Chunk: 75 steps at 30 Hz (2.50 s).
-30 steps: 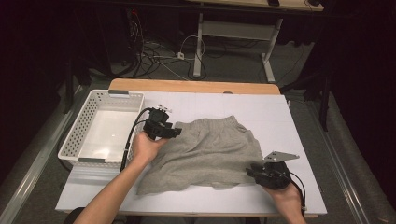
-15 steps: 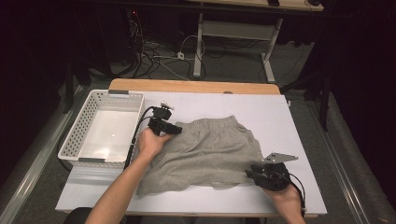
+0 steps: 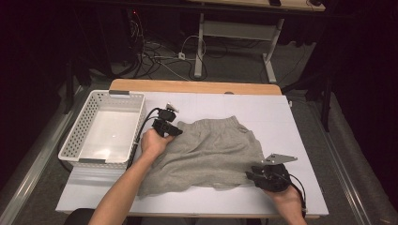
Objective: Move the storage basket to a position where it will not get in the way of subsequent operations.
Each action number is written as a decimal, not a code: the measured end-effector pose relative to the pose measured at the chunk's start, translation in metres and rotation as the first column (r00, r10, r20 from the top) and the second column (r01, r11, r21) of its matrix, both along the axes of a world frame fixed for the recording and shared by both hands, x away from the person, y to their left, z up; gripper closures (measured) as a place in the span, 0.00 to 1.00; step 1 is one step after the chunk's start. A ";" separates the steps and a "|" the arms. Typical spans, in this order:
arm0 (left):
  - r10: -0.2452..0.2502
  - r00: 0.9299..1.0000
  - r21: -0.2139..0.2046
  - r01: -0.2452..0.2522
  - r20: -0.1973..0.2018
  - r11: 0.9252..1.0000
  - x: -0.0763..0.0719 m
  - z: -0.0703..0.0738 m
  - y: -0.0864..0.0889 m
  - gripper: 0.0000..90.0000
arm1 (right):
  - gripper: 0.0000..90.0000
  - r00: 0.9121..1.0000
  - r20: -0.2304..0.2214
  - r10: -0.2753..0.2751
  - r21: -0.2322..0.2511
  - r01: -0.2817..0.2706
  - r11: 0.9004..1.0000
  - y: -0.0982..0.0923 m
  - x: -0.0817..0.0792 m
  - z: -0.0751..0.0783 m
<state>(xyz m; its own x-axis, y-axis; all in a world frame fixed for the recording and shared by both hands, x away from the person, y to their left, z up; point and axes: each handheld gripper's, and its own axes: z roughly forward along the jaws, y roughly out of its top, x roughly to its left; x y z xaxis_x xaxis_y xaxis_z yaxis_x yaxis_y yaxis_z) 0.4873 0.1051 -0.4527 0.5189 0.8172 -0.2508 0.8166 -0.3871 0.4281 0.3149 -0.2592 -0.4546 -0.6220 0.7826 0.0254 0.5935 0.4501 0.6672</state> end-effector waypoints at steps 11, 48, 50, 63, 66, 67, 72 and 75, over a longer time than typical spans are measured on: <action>0.002 0.996 -0.003 -0.002 0.086 1.000 0.002 0.031 0.001 0.86 | 0.72 1.000 0.003 0.009 -0.006 -0.009 1.000 0.001 -0.001 0.000; 0.108 0.969 0.013 -0.113 0.223 0.993 0.033 0.065 0.008 0.72 | 0.70 1.000 0.008 0.016 0.000 -0.016 1.000 0.003 -0.002 0.001; 0.103 0.969 0.020 -0.110 0.225 0.994 0.031 0.065 0.008 0.71 | 0.70 1.000 0.007 0.015 0.001 -0.015 1.000 0.003 -0.002 0.001; -0.004 0.973 0.013 0.001 0.230 1.000 -0.007 0.060 0.007 0.63 | 0.70 1.000 0.008 0.020 -0.006 -0.020 1.000 0.004 -0.003 0.002; -0.030 0.971 0.002 0.030 0.239 1.000 -0.024 0.057 0.009 0.62 | 0.70 1.000 0.008 0.019 -0.008 -0.019 1.000 0.005 -0.003 0.002; -0.038 0.969 -0.002 0.040 0.243 0.999 -0.030 0.057 0.009 0.62 | 0.70 1.000 0.008 0.020 -0.009 -0.020 1.000 0.005 -0.003 0.002; -0.079 0.960 -0.029 0.090 0.268 0.996 -0.066 0.050 0.016 0.62 | 0.71 1.000 0.009 0.018 -0.009 -0.018 1.000 0.005 -0.004 0.002; -0.097 0.958 -0.049 0.114 0.271 0.992 -0.085 0.044 0.021 0.62 | 0.71 1.000 0.005 0.019 -0.011 -0.019 1.000 0.006 -0.005 0.001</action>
